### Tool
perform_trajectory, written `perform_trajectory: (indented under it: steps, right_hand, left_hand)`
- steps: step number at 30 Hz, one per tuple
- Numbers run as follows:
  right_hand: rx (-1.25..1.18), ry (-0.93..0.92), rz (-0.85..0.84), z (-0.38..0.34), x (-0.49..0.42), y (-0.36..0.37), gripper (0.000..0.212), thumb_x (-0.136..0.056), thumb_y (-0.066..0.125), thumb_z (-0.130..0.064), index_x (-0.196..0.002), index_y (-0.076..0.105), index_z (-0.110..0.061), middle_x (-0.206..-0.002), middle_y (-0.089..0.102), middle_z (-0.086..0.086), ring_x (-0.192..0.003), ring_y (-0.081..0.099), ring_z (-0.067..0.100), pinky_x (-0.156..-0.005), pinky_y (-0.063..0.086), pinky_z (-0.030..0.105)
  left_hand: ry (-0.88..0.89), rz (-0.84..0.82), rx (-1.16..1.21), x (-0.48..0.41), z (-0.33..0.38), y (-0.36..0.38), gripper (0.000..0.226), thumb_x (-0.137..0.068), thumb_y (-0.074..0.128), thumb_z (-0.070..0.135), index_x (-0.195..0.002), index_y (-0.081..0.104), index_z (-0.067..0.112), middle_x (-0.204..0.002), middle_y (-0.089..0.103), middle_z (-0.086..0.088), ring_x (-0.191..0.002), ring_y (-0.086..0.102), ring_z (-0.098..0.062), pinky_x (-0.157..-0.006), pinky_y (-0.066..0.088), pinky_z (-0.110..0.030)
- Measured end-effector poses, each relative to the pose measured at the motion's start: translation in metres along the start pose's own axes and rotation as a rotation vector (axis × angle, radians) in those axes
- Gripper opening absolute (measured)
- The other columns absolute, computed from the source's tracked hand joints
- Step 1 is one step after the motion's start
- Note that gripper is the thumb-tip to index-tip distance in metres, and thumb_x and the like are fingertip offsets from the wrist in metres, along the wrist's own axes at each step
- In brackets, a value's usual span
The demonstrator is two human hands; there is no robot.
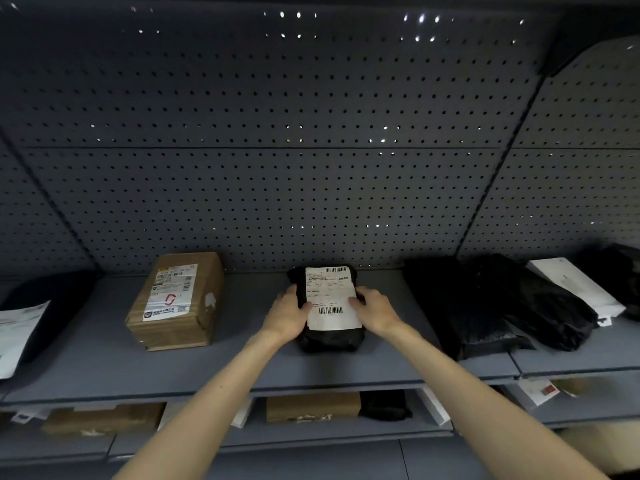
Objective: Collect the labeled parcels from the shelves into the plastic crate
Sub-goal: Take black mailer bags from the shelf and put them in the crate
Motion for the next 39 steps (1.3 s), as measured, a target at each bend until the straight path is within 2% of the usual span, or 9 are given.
perform_trajectory:
  steps: [2, 4, 8, 13, 22, 27, 34, 36, 39]
  right_hand:
    - [0.258, -0.033, 0.004, -0.005, 0.001, -0.011, 0.036, -0.101, 0.046, -0.033, -0.131, 0.056, -0.017, -0.128, 0.060, 0.012, -0.119, 0.053, 0.030, -0.096, 0.047, 0.039]
    - [0.471, -0.088, 0.039, -0.015, 0.006, -0.026, 0.040, -0.100, 0.045, -0.038, -0.132, 0.054, -0.015, -0.133, 0.054, 0.014, -0.127, 0.045, 0.035, -0.099, 0.043, 0.041]
    - [0.714, -0.201, 0.146, -0.025, 0.018, -0.062, 0.042, -0.101, 0.045, -0.039, -0.132, 0.054, -0.012, -0.135, 0.052, 0.014, -0.126, 0.044, 0.035, -0.102, 0.039, 0.043]
    - [0.777, -0.211, 0.223, -0.003, 0.030, -0.114, 0.040, -0.101, 0.045, -0.040, -0.128, 0.055, -0.012, -0.127, 0.056, 0.013, -0.119, 0.049, 0.034, -0.098, 0.043, 0.043]
    - [0.707, -0.126, 0.270, 0.091, 0.043, -0.206, 0.043, -0.102, 0.045, -0.041, -0.131, 0.053, -0.011, -0.127, 0.056, 0.015, -0.120, 0.050, 0.037, -0.098, 0.045, 0.043]
    - [0.624, -0.086, 0.228, 0.143, 0.039, -0.224, 0.044, -0.101, 0.046, -0.042, -0.130, 0.052, -0.009, -0.127, 0.055, 0.016, -0.121, 0.049, 0.037, -0.096, 0.045, 0.044]
    - [0.176, 0.053, 0.014, 0.195, 0.032, -0.192, 0.049, -0.103, 0.042, -0.045, -0.124, 0.060, -0.005, -0.124, 0.060, 0.015, -0.116, 0.058, 0.034, -0.095, 0.048, 0.039]
    - [0.023, 0.064, -0.010, 0.195, 0.034, -0.183, 0.054, -0.103, 0.042, -0.046, -0.137, 0.054, -0.005, -0.136, 0.057, 0.013, -0.127, 0.053, 0.031, -0.102, 0.043, 0.034]
    - [-0.065, 0.066, -0.009, 0.190, 0.037, -0.175, 0.073, -0.099, 0.042, -0.057, -0.151, 0.034, -0.007, -0.155, 0.039, 0.010, -0.144, 0.034, 0.028, -0.115, 0.030, 0.035]
  left_hand:
    - [0.055, 0.049, -0.374, 0.003, 0.016, -0.012, 0.059, -0.103, 0.051, 0.033, -0.155, 0.028, 0.016, -0.146, 0.041, -0.013, -0.136, 0.041, -0.034, -0.105, 0.042, -0.047]
    - [0.172, 0.086, -0.617, 0.006, 0.040, -0.017, 0.051, -0.103, 0.048, 0.034, -0.148, 0.038, 0.014, -0.141, 0.042, -0.013, -0.131, 0.042, -0.032, -0.099, 0.044, -0.046]
    - [0.364, 0.085, -0.755, 0.007, 0.085, -0.009, 0.046, -0.104, 0.042, 0.039, -0.141, 0.049, 0.012, -0.138, 0.048, -0.011, -0.128, 0.045, -0.030, -0.098, 0.043, -0.043]
    - [0.475, 0.091, -0.737, 0.013, 0.134, 0.012, 0.049, -0.104, 0.040, 0.045, -0.142, 0.049, 0.015, -0.142, 0.050, -0.008, -0.133, 0.044, -0.028, -0.102, 0.042, -0.042]
    - [0.466, 0.092, -0.730, 0.015, 0.212, 0.105, 0.056, -0.103, 0.040, 0.050, -0.149, 0.043, 0.018, -0.148, 0.047, -0.009, -0.137, 0.043, -0.029, -0.108, 0.039, -0.041]
    - [0.425, 0.035, -0.739, 0.014, 0.240, 0.170, 0.057, -0.103, 0.041, 0.050, -0.150, 0.041, 0.017, -0.149, 0.045, -0.011, -0.137, 0.042, -0.031, -0.109, 0.040, -0.043]
    - [0.340, 0.027, -0.712, 0.020, 0.229, 0.204, 0.054, -0.107, 0.035, 0.046, -0.144, 0.051, 0.010, -0.149, 0.047, -0.006, -0.137, 0.037, -0.028, -0.104, 0.045, -0.045]
    - [0.336, 0.059, -0.710, 0.022, 0.225, 0.204, 0.056, -0.107, 0.034, 0.047, -0.143, 0.051, 0.008, -0.149, 0.047, -0.006, -0.136, 0.038, -0.027, -0.106, 0.044, -0.044]
    - [0.306, 0.094, -0.661, 0.023, 0.219, 0.200, 0.063, -0.106, 0.032, 0.051, -0.146, 0.048, 0.005, -0.152, 0.044, -0.009, -0.139, 0.038, -0.028, -0.110, 0.040, -0.041]
Point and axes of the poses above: each hand's wrist, its own x-axis away from the middle knuckle, its own y-axis out of the palm, z = x × y, the point moved 8 cm from there along -x, towards the middle knuckle
